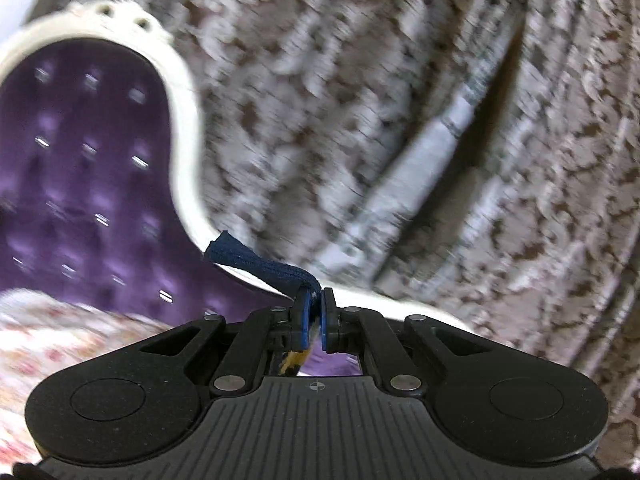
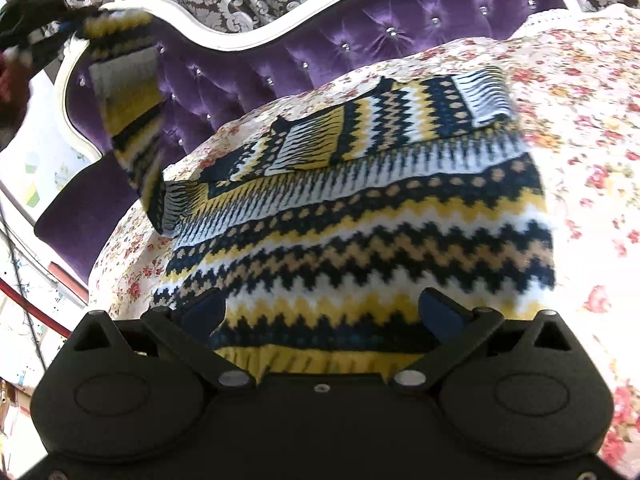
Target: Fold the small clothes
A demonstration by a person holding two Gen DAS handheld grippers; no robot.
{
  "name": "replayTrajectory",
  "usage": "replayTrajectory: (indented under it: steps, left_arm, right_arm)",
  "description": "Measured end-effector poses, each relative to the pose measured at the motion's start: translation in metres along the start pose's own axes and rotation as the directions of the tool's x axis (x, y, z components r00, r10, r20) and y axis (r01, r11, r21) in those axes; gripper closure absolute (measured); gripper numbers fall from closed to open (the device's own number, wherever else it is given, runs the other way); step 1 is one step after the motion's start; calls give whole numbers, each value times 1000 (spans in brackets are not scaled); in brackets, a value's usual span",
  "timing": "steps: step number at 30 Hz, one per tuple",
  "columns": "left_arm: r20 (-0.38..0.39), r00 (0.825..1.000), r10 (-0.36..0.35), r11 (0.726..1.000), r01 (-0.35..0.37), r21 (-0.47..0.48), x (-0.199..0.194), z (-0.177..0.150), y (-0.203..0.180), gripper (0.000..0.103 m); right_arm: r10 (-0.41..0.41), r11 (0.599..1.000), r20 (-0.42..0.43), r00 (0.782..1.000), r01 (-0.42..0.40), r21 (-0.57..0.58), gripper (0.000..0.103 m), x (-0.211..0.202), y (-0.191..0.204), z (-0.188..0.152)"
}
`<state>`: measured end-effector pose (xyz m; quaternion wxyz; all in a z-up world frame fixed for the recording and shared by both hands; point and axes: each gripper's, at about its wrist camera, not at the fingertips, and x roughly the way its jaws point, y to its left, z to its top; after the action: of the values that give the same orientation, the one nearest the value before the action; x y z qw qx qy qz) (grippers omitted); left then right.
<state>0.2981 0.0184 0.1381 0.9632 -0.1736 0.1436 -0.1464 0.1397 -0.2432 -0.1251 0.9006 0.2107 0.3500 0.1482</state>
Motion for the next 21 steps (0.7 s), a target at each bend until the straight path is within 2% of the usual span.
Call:
replayTrajectory:
  steps: [6, 11, 15, 16, 17, 20, 21]
  left_arm:
    - [-107, 991, -81, 997, 80, -10, 44, -65, -42, 98]
    - [-193, 976, -99, 995, 96, -27, 73, -120, -57, 97]
    - [-240, 964, -112, 993, 114, -4, 83, -148, -67, 93]
    - [-256, 959, -123, 992, 129, 5, 86, -152, -71, 79]
    - [-272, 952, -138, 989, 147, 12, 86, -155, -74, 58]
    - [-279, 942, -186, 978, 205, 39, 81, -158, -83, 40]
    - [-278, 940, -198, 974, 221, 55, 78, -156, -86, 37]
  right_arm:
    - [-16, 999, 17, 1000, 16, 41, 0, -14, -21, -2]
    - [-28, 997, 22, 999, 26, 70, 0, -22, -35, -3]
    - [-35, 995, 24, 999, 33, 90, 0, -24, -41, -4]
    - [-37, 995, 23, 999, 35, 92, 0, -25, -42, -5]
    - [-38, 995, 22, 999, 36, 92, 0, -25, -42, -6]
    - [-39, 995, 19, 999, 38, 87, 0, -24, -40, -6]
    - [-40, 996, 20, 999, 38, 84, 0, -24, -39, -6]
